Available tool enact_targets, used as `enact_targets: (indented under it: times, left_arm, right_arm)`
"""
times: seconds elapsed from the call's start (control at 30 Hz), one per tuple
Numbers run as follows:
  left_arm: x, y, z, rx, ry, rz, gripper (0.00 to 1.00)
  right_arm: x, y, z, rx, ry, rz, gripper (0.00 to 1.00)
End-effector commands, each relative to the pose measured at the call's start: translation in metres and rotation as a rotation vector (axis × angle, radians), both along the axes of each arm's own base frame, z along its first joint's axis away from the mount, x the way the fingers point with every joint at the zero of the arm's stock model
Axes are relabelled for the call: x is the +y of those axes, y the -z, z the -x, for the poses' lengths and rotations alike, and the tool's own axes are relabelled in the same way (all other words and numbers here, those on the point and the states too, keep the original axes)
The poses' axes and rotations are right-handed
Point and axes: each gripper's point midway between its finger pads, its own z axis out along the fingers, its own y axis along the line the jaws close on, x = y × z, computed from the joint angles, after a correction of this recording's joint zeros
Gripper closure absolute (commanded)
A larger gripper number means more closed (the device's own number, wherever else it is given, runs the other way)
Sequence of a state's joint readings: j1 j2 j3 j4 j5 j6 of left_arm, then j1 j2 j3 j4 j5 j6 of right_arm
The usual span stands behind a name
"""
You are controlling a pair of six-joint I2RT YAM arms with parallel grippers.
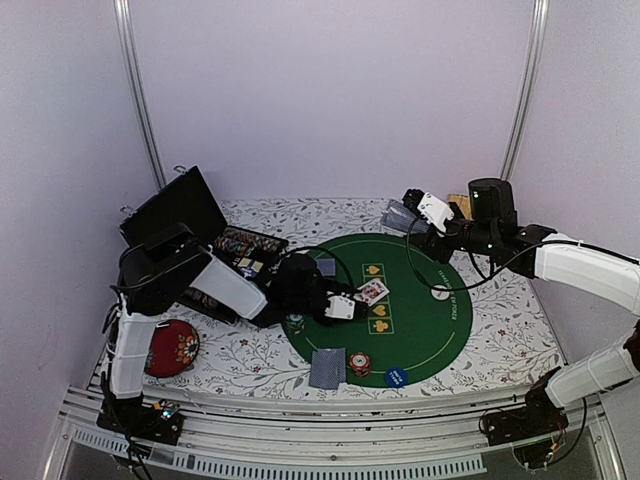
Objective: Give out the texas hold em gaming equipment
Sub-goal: Flop the poker card into the community card area, then move the poker card to the community card area.
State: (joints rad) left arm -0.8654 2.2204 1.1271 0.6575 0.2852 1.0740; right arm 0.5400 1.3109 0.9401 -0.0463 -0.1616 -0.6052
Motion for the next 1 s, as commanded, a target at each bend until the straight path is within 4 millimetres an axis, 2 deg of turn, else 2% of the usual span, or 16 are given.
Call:
enact_targets:
  times: [0.0, 0.17, 0.3, 0.37, 0.43, 0.47, 0.5, 0.53, 0.57, 0.7, 0.97]
  left_arm:
    - [-0.004, -0.034, 0.011, 0.139, -0.019, 0.078, 0.47]
    - [-0.005, -0.049, -0.003, 0.52, -0.266, 0.177, 0.42]
    - [0.003, -0.051, 0.003, 0.772, -0.404, 0.278, 0.34]
    - [0.0, -0.043, 0.003, 0.852, -0.456, 0.285, 0.23]
    - [-0.009, -0.031, 0.004, 0.876, -0.502, 0.25, 0.03]
    - [-0.012, -0.024, 0.001, 0.868, -0.536, 0.231, 0.02]
    - [-0.018, -0.022, -0.005, 0.854, -0.564, 0.219, 0.02]
    - [-0.016, -0.008, -0.007, 0.847, -0.608, 0.183, 0.02]
    - [-0.018, -0.006, -0.013, 0.835, -0.637, 0.174, 0.02]
    - [-0.008, 0.014, -0.027, 0.779, -0.742, 0.122, 0.05]
    - [-0.016, 0.046, -0.028, 0.801, -0.74, 0.039, 0.12]
  right_arm:
    - [-0.007, -0.008, 0.002, -0.015, 0.022, -0.018, 0.51]
    - [-0.012, -0.005, -0.002, -0.005, 0.05, -0.013, 0.51]
    - [-0.019, -0.002, -0.007, 0.011, 0.079, -0.019, 0.52]
    - [-0.022, -0.003, -0.009, 0.01, 0.088, -0.023, 0.52]
    - [-0.023, -0.003, -0.009, 0.007, 0.088, -0.023, 0.52]
    - [-0.024, -0.004, -0.009, 0.005, 0.087, -0.026, 0.52]
    - [-0.024, -0.004, -0.008, 0.006, 0.086, -0.027, 0.52]
    - [-0.023, -0.004, -0.008, 0.006, 0.084, -0.029, 0.52]
    - [-0.024, -0.004, -0.007, 0.008, 0.084, -0.03, 0.52]
    - [-0.025, -0.002, -0.002, 0.005, 0.075, -0.029, 0.52]
    - [-0.025, -0.001, -0.002, 0.008, 0.074, -0.035, 0.52]
